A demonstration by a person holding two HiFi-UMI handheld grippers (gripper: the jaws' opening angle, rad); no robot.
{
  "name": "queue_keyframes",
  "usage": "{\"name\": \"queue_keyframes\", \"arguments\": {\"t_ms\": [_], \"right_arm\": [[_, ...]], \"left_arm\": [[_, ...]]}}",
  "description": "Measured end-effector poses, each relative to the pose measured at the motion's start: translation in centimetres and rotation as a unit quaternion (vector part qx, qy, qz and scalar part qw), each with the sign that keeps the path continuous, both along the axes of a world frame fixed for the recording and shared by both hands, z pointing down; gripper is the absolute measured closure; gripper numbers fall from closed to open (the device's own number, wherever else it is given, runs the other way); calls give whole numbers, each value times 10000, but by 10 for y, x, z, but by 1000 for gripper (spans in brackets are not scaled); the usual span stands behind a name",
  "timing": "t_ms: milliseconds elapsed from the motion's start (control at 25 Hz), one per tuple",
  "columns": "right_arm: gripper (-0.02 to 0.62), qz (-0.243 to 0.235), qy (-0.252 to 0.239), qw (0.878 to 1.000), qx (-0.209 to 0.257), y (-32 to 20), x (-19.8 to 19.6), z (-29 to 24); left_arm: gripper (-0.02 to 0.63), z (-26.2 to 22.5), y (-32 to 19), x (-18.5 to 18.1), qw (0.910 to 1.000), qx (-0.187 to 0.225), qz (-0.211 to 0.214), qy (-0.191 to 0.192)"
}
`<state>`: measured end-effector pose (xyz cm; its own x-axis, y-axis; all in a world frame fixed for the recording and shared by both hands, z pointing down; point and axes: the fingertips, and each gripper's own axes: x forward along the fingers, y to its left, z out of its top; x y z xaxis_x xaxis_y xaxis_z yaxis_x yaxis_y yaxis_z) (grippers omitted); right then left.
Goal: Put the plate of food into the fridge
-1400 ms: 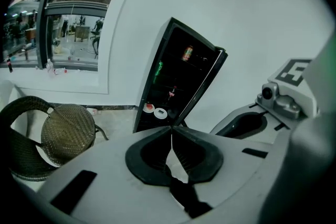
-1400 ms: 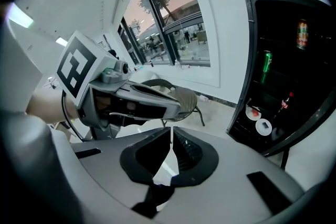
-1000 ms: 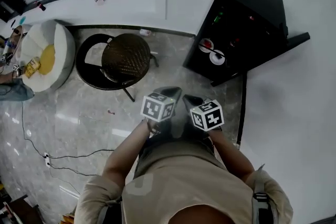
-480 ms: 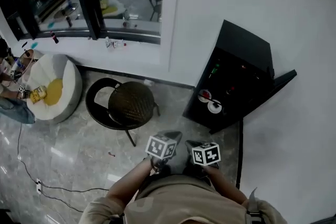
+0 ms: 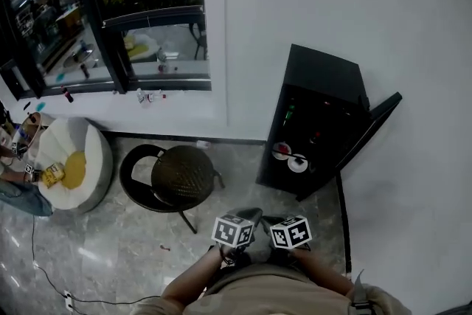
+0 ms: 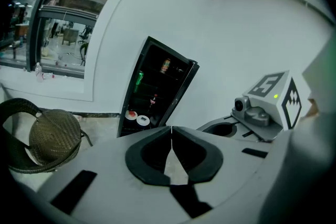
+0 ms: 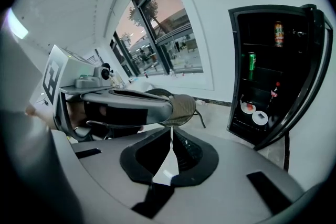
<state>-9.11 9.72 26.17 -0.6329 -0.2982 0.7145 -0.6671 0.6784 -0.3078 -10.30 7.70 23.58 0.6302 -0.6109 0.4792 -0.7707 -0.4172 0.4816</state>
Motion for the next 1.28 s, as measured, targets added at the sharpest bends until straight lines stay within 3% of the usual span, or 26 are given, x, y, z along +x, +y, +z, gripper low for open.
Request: {"name": "queue_keyframes", "arguments": {"t_ms": [240, 400, 720, 1280], "right_arm": [[566, 166, -105, 9998, 48, 7, 18, -4], [566, 186, -105, 9997, 142, 5, 31, -10], [566, 567, -167, 9981, 146, 9, 78, -20], [566, 930, -513, 9922, 653, 22, 156, -65]], "left_arm": [[589, -3, 5, 19, 9997, 33, 243, 0], [589, -11, 1, 29, 9998, 159, 155, -9], [590, -24, 12, 66, 9992, 194, 345, -58], [590, -59, 27, 121, 9978, 652, 42, 60]]}}
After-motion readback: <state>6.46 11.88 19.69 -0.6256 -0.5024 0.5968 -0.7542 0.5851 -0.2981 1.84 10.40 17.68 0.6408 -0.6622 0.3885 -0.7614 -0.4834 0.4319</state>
